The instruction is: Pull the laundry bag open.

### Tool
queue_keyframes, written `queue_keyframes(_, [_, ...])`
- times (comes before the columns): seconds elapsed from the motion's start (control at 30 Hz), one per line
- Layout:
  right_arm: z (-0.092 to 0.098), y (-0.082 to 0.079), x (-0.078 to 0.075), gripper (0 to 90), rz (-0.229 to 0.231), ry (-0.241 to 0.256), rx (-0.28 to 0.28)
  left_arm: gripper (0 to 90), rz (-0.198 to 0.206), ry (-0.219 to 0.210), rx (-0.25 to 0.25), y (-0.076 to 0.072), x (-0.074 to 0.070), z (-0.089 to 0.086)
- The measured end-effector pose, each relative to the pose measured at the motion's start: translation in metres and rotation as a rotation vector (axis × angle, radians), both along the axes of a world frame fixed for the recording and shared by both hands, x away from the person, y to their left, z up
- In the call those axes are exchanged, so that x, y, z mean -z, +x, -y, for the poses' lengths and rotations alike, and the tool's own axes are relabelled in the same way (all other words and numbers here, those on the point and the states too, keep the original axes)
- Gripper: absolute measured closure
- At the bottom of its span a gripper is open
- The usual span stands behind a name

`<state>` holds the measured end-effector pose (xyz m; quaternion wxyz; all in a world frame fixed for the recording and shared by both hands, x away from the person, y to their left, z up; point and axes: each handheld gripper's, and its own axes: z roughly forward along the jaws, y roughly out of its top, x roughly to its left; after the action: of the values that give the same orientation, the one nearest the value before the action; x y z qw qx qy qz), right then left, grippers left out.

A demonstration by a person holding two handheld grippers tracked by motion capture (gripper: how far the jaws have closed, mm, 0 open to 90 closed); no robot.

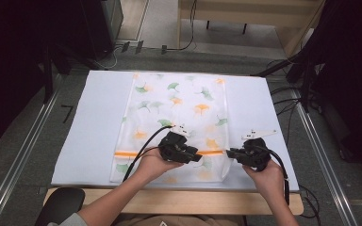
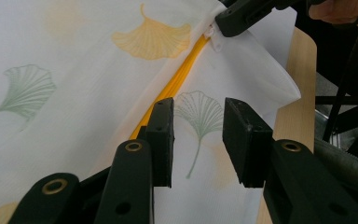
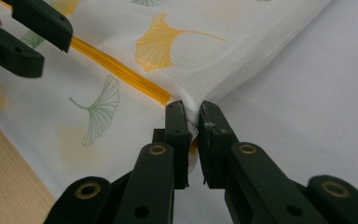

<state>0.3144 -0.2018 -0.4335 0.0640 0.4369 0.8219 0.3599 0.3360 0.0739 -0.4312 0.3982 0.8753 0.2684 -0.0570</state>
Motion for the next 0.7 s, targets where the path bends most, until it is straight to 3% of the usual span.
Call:
queue_keyframes(0.13, [0.001,-0.001,-0.001,84.9,0.009,0.009,-0.003,62.4,-0.008,0.027,0.011,-0.001,0.005,0.012])
queue_keyframes(0.27, [0.001,-0.001,-0.001,84.9,0.005,0.009,-0.005,68.1,-0.01,0.025,0.027,-0.001,0.006,0.02])
queue_keyframes(0.43, [0.0,-0.001,-0.002,84.9,0.008,0.015,-0.009,68.7,-0.01,0.018,0.029,-0.001,0.006,0.03])
queue_keyframes(0.7, [0.0,-0.002,-0.003,84.8,0.013,0.017,-0.014,65.4,0.037,-0.001,0.049,-0.003,0.005,0.046])
